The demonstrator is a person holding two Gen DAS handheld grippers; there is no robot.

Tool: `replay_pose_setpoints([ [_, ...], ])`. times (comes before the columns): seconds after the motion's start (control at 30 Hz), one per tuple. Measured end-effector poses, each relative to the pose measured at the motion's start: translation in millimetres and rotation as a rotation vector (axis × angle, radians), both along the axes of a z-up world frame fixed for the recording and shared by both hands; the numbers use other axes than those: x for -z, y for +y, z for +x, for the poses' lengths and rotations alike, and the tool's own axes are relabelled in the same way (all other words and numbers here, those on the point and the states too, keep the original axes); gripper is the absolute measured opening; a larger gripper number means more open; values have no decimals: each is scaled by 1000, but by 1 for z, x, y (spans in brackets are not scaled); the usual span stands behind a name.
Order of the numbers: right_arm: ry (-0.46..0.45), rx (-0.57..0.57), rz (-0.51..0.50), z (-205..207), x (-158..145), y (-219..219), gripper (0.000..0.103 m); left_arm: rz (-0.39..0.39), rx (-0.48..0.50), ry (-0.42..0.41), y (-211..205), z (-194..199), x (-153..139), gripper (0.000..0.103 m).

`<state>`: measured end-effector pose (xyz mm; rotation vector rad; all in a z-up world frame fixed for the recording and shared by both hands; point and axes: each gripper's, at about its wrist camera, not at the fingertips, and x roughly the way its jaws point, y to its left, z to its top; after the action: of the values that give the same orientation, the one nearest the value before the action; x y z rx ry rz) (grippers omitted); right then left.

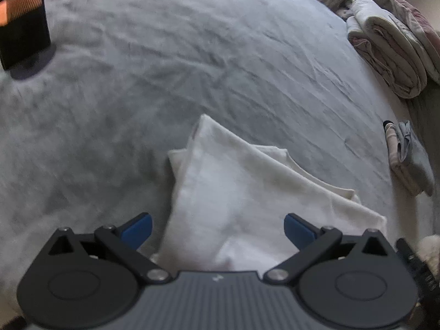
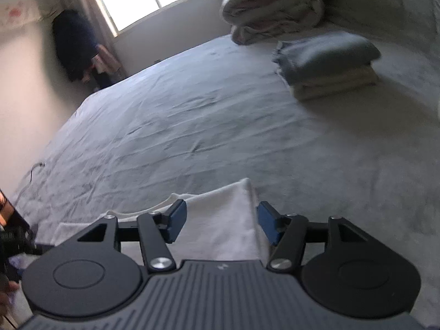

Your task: Fold clothes

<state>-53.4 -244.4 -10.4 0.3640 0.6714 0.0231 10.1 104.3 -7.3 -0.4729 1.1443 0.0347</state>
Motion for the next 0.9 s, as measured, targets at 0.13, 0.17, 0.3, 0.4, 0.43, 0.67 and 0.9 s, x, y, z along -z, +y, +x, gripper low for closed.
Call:
replay_pose_setpoints([
  [0.13,0,-30,-46,14,6,16,62,-50,-45,18,-1,6,2,102],
  [0.17,2,-35,-52,17,7,21,62,-80,-56,22,0,8,2,102],
  [0.3,17,-57,-78,25,12,36,63,-204,-114,10,8,11,-2,102],
  [0.4,24,-68,-75,27,12,45,63,-304,-145,-9,20,11,-6,102],
  [0.43,25,-71,-73,28,12,47,63,-335,-156,-17,25,11,-7,102],
  [0.67,24,-97,-107,35,15,58,63,-521,-175,-92,49,6,-12,102],
  [0.9,24,-101,-160,37,19,60,64,-697,-185,-175,67,0,-7,102],
])
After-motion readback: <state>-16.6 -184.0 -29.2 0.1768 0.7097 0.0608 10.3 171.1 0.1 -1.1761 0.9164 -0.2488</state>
